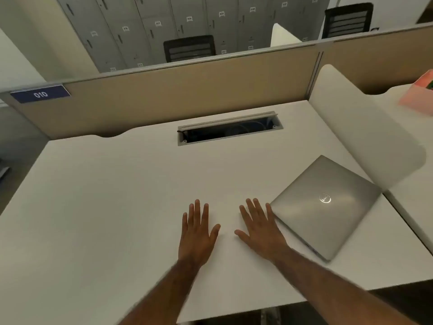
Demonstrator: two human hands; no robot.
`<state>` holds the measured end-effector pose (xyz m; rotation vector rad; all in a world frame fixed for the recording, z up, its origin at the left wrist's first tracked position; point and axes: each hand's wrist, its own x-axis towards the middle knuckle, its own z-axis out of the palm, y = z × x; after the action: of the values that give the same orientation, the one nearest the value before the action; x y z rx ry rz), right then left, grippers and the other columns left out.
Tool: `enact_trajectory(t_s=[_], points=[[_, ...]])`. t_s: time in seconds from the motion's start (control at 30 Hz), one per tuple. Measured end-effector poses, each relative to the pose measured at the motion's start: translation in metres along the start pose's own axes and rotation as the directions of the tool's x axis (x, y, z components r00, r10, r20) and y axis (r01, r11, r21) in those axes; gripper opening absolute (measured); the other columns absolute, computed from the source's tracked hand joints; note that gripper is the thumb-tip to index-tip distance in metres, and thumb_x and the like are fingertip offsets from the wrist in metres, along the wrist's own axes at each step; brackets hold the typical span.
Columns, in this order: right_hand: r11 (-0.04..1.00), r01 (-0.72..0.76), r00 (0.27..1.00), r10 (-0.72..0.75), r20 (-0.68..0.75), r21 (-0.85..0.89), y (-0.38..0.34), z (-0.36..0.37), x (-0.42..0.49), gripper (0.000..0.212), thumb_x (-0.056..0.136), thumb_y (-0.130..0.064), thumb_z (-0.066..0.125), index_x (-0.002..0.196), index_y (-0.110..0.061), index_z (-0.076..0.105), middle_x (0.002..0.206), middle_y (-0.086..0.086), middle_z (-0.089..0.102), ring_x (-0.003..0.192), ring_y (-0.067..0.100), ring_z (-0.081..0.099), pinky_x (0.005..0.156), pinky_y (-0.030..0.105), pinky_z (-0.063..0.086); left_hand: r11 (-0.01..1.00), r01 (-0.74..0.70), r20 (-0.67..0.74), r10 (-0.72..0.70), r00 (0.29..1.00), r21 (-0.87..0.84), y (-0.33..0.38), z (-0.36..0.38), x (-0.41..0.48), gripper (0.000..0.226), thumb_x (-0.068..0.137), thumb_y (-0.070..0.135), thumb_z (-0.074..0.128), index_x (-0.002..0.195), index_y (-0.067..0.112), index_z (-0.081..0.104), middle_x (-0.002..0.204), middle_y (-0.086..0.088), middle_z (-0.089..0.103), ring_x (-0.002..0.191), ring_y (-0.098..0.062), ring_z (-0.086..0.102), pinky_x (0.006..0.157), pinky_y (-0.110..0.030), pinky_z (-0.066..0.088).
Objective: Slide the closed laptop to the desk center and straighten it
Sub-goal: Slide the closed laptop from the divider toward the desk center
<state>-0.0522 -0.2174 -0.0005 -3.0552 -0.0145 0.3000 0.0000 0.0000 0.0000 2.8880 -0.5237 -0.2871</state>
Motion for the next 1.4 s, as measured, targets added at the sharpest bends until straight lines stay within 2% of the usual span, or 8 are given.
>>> enact_trajectory(t_s=[0.23,0.43,0.8,0.93,1.0,1.1,1.3,1.4], points=[[0.998,0.055,0.998,-0.056,0.038,0.010,0.000,0.017,-0.017,0.083,0.100,-0.067,0.014,0.164,-0.016,-0.001,0.173,0.013,-0.009,0.160,0.032,-0.013,0.126,0.053,-0.016,0.995,-0.093,0.085,0.090,0.992,0.031,0.014,0.029,-0.021,0.086,0.087,0.074,-0.015,0.159,0.029,-0.025,0.167,0.004,-0.037,0.155,-0.017,-0.033,0.119,-0.032,-0.029],[0.989,0.145,0.988,-0.145,0.044,0.006,0.013,0.019,-0.025,0.086,0.098,-0.070,0.012,0.164,-0.016,-0.004,0.173,0.013,-0.012,0.159,0.033,-0.016,0.127,0.055,-0.011,0.999,-0.032,0.067,0.031,0.997,0.012,0.038,0.055,-0.031,0.089,0.089,0.079,-0.008,0.156,0.025,-0.031,0.164,0.003,-0.043,0.154,-0.019,-0.037,0.124,-0.038,-0.021],[0.979,0.194,0.979,-0.197,-0.045,-0.067,0.081,-0.005,-0.025,0.069,0.104,-0.055,0.029,0.160,-0.015,0.030,0.171,0.017,0.017,0.159,0.036,0.012,0.128,0.056,0.006,0.993,-0.092,0.094,0.099,0.991,-0.070,0.116,0.063,-0.020,0.078,0.089,0.077,-0.011,0.149,0.037,-0.041,0.162,0.010,-0.045,0.153,-0.011,-0.037,0.119,-0.028,-0.033],[0.990,0.138,0.986,-0.141,-0.095,-0.035,0.121,-0.017,-0.024,0.061,0.101,-0.050,0.034,0.147,-0.015,0.053,0.164,0.018,0.037,0.153,0.037,0.033,0.124,0.059,0.025,0.992,-0.010,0.133,0.027,0.991,-0.123,0.154,0.057,-0.012,0.083,0.097,0.070,0.006,0.163,0.025,-0.013,0.175,-0.001,-0.006,0.163,-0.022,0.000,0.128,-0.034,-0.006],[0.997,0.080,0.988,-0.080,-0.132,-0.004,0.143,-0.019,-0.023,0.058,0.100,-0.047,0.039,0.140,-0.011,0.060,0.159,0.019,0.045,0.149,0.039,0.041,0.118,0.062,0.032,0.989,0.013,0.077,-0.002,0.997,-0.146,0.171,0.051,-0.008,0.079,0.100,0.061,0.022,0.166,0.020,0.006,0.167,-0.004,0.024,0.151,-0.024,0.028,0.127,-0.037,0.020],[0.998,0.012,0.987,-0.003,-0.159,0.056,0.176,-0.020,-0.020,0.054,0.100,-0.043,0.052,0.142,-0.009,0.058,0.160,0.019,0.043,0.149,0.040,0.039,0.118,0.063,0.030,0.967,0.054,0.018,-0.051,0.999,-0.250,0.192,0.042,-0.001,0.077,0.099,0.054,0.037,0.164,0.017,0.016,0.149,-0.003,0.042,0.131,-0.020,0.044,0.112,-0.034,0.041],[0.987,-0.110,0.977,0.128,-0.169,0.114,0.231,-0.030,-0.002,0.048,0.101,-0.040,0.053,0.140,-0.012,0.059,0.163,0.015,0.039,0.152,0.035,0.034,0.122,0.059,0.022,0.725,0.319,0.255,-0.202,0.946,-0.610,0.227,0.034,0.011,0.097,0.098,0.045,0.056,0.165,0.020,-0.009,0.166,-0.003,0.029,0.147,-0.025,0.041,0.121,-0.039,0.038],[0.978,-0.166,0.964,0.188,-0.189,0.130,0.253,-0.037,0.004,0.039,0.099,-0.033,0.058,0.131,-0.012,0.066,0.158,0.014,0.047,0.147,0.033,0.042,0.121,0.057,0.023,0.509,0.465,0.358,-0.299,0.885,-0.725,0.247,0.027,0.015,0.096,0.093,0.031,0.066,0.166,0.017,0.005,0.156,-0.007,0.042,0.137,-0.026,0.053,0.117,-0.038,0.043]])
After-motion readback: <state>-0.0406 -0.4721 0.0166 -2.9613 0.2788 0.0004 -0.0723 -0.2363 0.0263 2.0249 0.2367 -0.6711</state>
